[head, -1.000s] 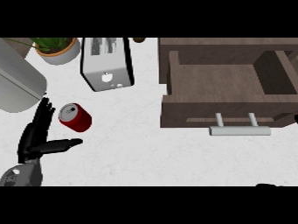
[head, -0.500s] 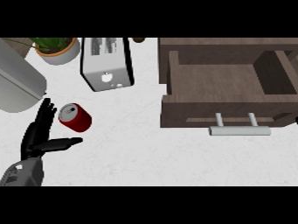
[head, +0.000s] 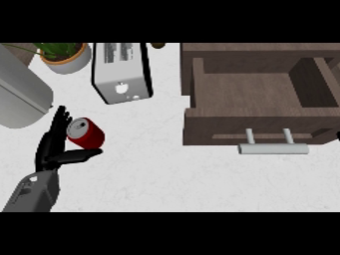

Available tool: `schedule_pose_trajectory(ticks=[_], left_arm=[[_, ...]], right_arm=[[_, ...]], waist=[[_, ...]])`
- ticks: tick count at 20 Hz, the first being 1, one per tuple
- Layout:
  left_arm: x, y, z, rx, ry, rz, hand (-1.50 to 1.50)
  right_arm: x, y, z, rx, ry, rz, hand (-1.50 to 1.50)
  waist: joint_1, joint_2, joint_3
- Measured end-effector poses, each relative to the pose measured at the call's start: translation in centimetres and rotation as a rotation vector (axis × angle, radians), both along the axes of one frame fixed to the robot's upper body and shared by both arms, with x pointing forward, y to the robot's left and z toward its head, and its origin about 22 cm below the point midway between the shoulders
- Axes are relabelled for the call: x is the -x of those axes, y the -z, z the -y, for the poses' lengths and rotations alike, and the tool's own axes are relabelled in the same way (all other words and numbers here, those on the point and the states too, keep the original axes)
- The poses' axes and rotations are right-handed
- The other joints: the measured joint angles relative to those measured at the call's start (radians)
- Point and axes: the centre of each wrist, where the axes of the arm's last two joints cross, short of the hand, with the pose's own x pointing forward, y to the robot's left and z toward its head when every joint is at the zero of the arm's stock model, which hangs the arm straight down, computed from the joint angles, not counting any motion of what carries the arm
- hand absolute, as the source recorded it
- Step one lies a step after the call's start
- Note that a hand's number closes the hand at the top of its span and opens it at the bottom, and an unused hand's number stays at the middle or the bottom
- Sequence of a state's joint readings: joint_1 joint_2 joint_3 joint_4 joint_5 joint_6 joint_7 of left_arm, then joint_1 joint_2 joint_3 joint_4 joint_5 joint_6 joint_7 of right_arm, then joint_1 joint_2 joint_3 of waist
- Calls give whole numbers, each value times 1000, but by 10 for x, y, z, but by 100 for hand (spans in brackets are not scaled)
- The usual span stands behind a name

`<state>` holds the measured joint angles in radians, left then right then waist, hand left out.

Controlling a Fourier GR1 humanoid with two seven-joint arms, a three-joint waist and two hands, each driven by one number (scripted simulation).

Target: Pick up the can, place it into the drawer and close the drawer

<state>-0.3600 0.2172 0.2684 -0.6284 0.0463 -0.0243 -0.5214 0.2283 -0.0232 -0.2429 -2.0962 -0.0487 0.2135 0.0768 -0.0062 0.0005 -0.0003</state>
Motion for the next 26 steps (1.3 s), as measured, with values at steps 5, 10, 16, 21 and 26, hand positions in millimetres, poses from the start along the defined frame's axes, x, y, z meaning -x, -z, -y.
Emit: schedule_pose_trajectory(ticks=[5,10,16,21,26], left_arm=[[-11,-4,4,10,8,-5,-150],[-21,-1,15,6,31,4,-150],[-29,-1,25,19,66,24,150],[-40,-8,39,53,92,39,150],[-47,-18,48,95,129,52,150]], right_arm=[[0,-5,5,-2,3,3,-150],[5,-4,-6,-9,-6,0,-150],[10,-8,3,-18,-7,7,-150],[11,-10,3,-22,5,17,-150],[15,-9,-2,-22,5,10,-150]], waist=[[-1,0,0],[-4,1,0],[-5,1,0],[-1,-1,1],[0,-1,1]])
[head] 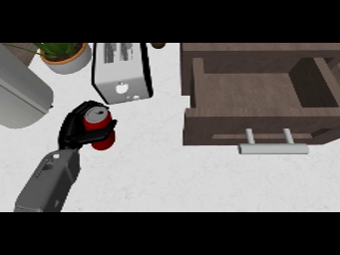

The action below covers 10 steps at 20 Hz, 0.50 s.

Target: Pick up the can, place it into the drawer and close the drawer

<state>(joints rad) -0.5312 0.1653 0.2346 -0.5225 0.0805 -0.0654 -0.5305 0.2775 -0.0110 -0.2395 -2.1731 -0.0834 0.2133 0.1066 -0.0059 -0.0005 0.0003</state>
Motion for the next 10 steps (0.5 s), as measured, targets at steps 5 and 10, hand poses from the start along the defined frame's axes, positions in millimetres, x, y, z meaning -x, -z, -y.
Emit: schedule_pose_trajectory(ticks=[5,10], left_arm=[[5,-6,6,28,18,36,150],[18,-16,-4,40,-45,63,150]], right_arm=[[4,2,7,-5,8,-1,-150],[7,3,6,-8,13,9,-150]], waist=[[3,-1,0],[6,-2,0]])
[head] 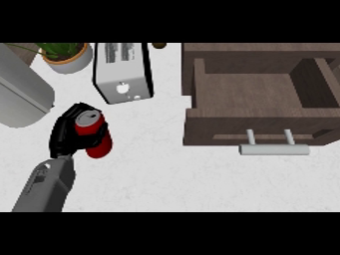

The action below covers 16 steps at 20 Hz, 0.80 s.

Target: Pick up the can, place it into the drawer and close the drawer

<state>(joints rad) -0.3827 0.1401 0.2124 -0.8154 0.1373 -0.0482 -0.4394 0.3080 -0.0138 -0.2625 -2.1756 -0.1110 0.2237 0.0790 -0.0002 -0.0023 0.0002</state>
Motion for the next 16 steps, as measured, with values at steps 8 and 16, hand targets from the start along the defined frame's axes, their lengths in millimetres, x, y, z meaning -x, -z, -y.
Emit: schedule_pose_trajectory(ticks=[8,16], left_arm=[[9,-42,25,-21,40,49,150],[-8,-107,82,-75,111,113,150]], right_arm=[[3,-4,-1,-1,3,1,-150],[1,-6,0,3,14,11,-150]], waist=[[1,0,0],[-3,0,0]])
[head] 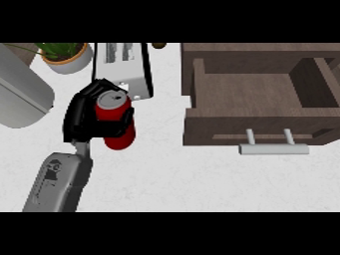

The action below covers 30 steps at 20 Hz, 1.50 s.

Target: Pick up the can, place it into the drawer and close the drawer

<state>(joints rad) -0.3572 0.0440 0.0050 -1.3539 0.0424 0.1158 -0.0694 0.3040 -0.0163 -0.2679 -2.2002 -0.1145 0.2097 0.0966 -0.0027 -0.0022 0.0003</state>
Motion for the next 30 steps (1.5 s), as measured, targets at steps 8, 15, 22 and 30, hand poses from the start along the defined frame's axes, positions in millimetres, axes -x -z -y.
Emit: schedule_pose_trajectory(ticks=[8,15,22,30], left_arm=[[-20,-65,55,-17,71,18,150],[-37,-119,102,-55,93,60,150],[-54,-157,147,-70,108,72,150],[-70,-193,183,-99,98,59,150]], right_arm=[[-3,-5,0,-7,6,3,-150],[1,-4,4,-2,6,10,-150],[0,-7,7,5,0,8,-150],[-3,0,4,3,0,6,-150]], waist=[[-4,1,0],[-11,2,0],[-19,4,0],[-27,6,0]])
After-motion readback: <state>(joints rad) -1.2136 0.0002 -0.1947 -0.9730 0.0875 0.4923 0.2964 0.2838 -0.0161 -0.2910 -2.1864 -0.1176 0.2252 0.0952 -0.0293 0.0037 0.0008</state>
